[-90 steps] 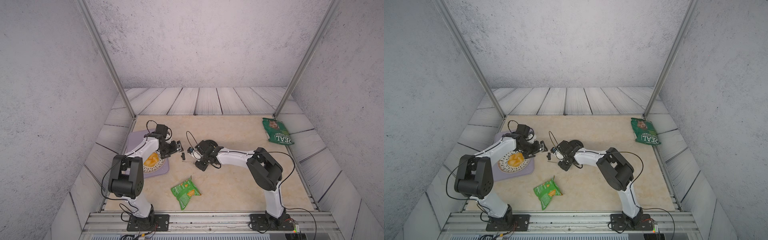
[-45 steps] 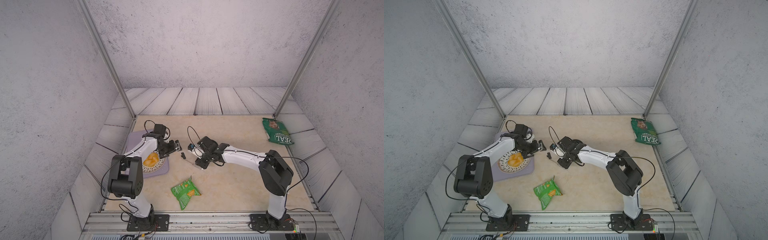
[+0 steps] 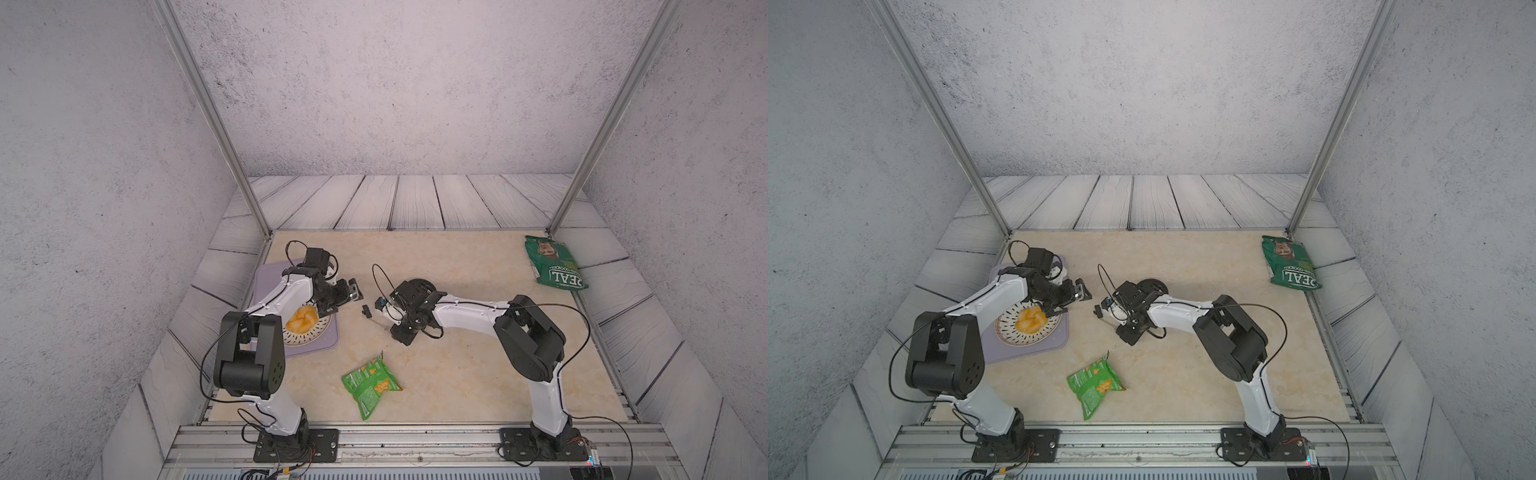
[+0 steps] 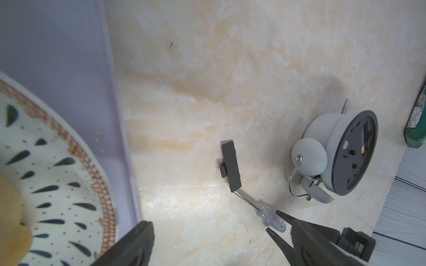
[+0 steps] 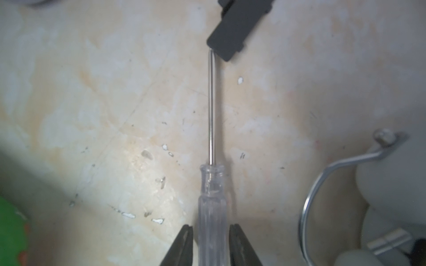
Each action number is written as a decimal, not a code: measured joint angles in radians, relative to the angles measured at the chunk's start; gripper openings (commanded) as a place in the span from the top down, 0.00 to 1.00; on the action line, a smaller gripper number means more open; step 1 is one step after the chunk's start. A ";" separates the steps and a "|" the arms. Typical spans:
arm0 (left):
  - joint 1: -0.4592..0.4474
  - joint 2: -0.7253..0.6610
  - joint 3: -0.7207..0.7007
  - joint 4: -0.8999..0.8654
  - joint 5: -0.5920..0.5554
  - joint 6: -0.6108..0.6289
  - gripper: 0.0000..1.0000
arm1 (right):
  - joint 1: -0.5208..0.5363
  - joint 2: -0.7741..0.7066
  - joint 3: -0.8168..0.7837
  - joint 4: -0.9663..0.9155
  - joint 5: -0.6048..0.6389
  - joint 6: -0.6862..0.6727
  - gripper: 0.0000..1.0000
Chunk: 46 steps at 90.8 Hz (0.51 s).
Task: Remove the battery from the alarm
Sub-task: Pick up the screwdriver from the center of the board.
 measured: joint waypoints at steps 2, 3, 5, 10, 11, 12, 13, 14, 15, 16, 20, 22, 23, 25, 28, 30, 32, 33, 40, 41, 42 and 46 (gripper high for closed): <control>0.000 0.000 0.000 0.001 0.003 0.000 0.01 | 0.000 0.000 -0.003 0.002 0.000 0.003 0.81; 0.000 0.000 0.000 0.002 0.006 0.000 0.01 | 0.000 -0.001 -0.007 0.007 0.000 0.002 0.82; 0.000 0.000 0.000 0.003 0.009 0.000 0.01 | 0.000 -0.003 -0.012 0.011 -0.001 0.007 0.83; 0.000 0.000 0.000 0.005 0.021 -0.001 0.01 | 0.000 -0.018 -0.036 0.028 -0.002 0.010 0.88; 0.000 0.001 0.000 0.005 0.023 0.000 0.01 | 0.000 -0.023 -0.042 0.029 -0.003 0.012 0.89; 0.000 0.002 0.000 0.006 0.026 -0.001 0.01 | 0.000 -0.028 -0.048 0.029 -0.004 0.010 0.91; 0.000 0.002 0.000 0.006 0.028 -0.001 0.01 | 0.000 -0.034 -0.058 0.032 -0.005 0.010 0.92; 0.000 0.002 0.000 0.006 0.031 -0.001 0.01 | 0.000 -0.039 -0.065 0.031 -0.006 0.013 0.93; 0.000 0.003 0.000 0.007 0.034 -0.001 0.01 | 0.000 -0.046 -0.073 0.030 -0.006 0.011 0.94; 0.000 0.005 0.000 0.008 0.037 -0.001 0.01 | 0.000 -0.051 -0.081 0.032 -0.007 0.012 0.95; 0.000 0.009 0.000 0.010 0.050 -0.001 0.01 | 0.000 -0.079 -0.116 0.027 -0.008 0.012 0.99; 0.000 0.012 0.000 0.011 0.059 -0.002 0.01 | 0.000 -0.098 -0.138 0.023 -0.007 0.013 1.00; 0.000 0.012 0.000 0.012 0.063 -0.002 0.01 | 0.000 -0.106 -0.148 0.020 -0.008 0.013 1.00; 0.000 0.015 0.000 0.013 0.072 -0.003 0.01 | 0.000 -0.124 -0.168 0.011 -0.005 0.014 1.00; 0.000 0.018 0.000 0.016 0.087 -0.003 0.01 | 0.000 -0.151 -0.196 -0.002 -0.003 0.016 1.00; 0.000 0.020 0.000 0.019 0.098 -0.004 0.00 | 0.000 -0.174 -0.217 -0.019 0.000 0.018 1.00; 0.000 0.023 0.000 0.023 0.112 -0.004 0.00 | 0.000 -0.191 -0.231 -0.032 0.001 0.019 1.00; 0.000 0.025 0.000 0.026 0.120 -0.005 0.00 | -0.001 -0.202 -0.238 -0.042 0.001 0.019 1.00; -0.002 0.032 0.000 0.050 0.179 -0.018 0.01 | -0.011 -0.270 -0.270 -0.092 -0.014 0.026 1.00; -0.002 0.032 0.000 0.056 0.187 -0.020 0.01 | -0.012 -0.278 -0.272 -0.097 -0.018 0.027 1.00; -0.003 0.032 0.000 0.061 0.198 -0.022 0.01 | -0.015 -0.288 -0.274 -0.103 -0.026 0.030 1.00; -0.005 0.032 -0.003 0.097 0.241 -0.034 0.02 | -0.032 -0.327 -0.279 -0.118 -0.054 0.035 1.00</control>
